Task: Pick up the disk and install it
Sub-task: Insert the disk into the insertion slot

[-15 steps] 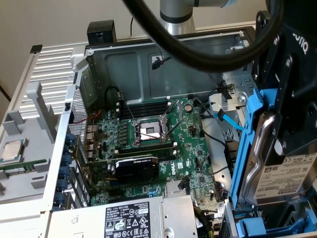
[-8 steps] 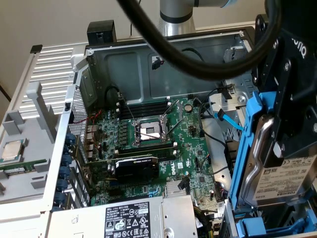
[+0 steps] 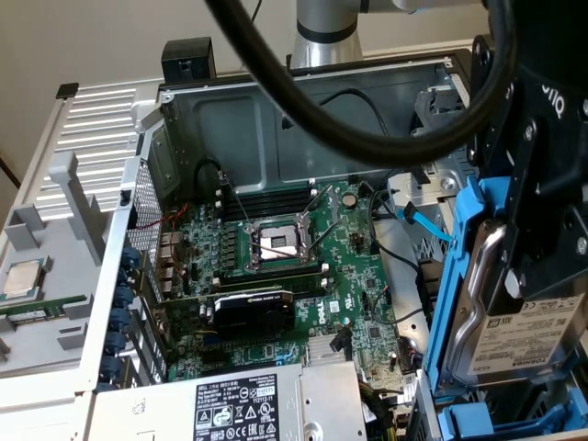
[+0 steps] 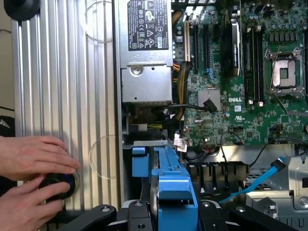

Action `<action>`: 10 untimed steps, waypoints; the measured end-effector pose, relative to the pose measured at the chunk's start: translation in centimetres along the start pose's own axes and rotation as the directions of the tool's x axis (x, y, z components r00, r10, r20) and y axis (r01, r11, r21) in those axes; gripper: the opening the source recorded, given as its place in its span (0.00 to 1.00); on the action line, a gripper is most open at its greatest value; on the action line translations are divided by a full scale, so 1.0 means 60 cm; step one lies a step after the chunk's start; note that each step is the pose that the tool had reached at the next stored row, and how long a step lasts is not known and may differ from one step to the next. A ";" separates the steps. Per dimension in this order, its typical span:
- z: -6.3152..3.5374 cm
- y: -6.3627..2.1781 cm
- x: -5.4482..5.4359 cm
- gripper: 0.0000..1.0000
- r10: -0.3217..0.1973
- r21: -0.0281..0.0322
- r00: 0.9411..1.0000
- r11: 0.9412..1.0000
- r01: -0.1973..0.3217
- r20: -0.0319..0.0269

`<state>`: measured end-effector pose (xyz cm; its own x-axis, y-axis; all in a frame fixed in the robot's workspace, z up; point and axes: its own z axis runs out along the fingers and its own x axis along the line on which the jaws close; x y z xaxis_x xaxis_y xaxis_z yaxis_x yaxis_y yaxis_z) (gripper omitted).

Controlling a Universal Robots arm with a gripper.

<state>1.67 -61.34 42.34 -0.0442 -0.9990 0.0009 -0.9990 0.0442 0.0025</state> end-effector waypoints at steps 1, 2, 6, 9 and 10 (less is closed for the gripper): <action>0.000 0.000 0.000 0.37 0.000 0.000 1.000 1.000 0.000 0.000; 0.001 0.000 0.000 0.37 0.000 0.000 1.000 1.000 0.000 0.000; 0.001 -0.003 0.000 0.37 0.000 0.000 1.000 1.000 0.000 0.000; 0.001 -0.004 0.000 0.37 0.000 -0.001 1.000 1.000 0.000 0.000; 0.001 -0.004 0.000 0.37 0.000 -0.002 1.000 1.000 0.000 0.000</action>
<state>1.91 -61.35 42.26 -0.0443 -0.9990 0.0007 -0.9990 0.0443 0.0043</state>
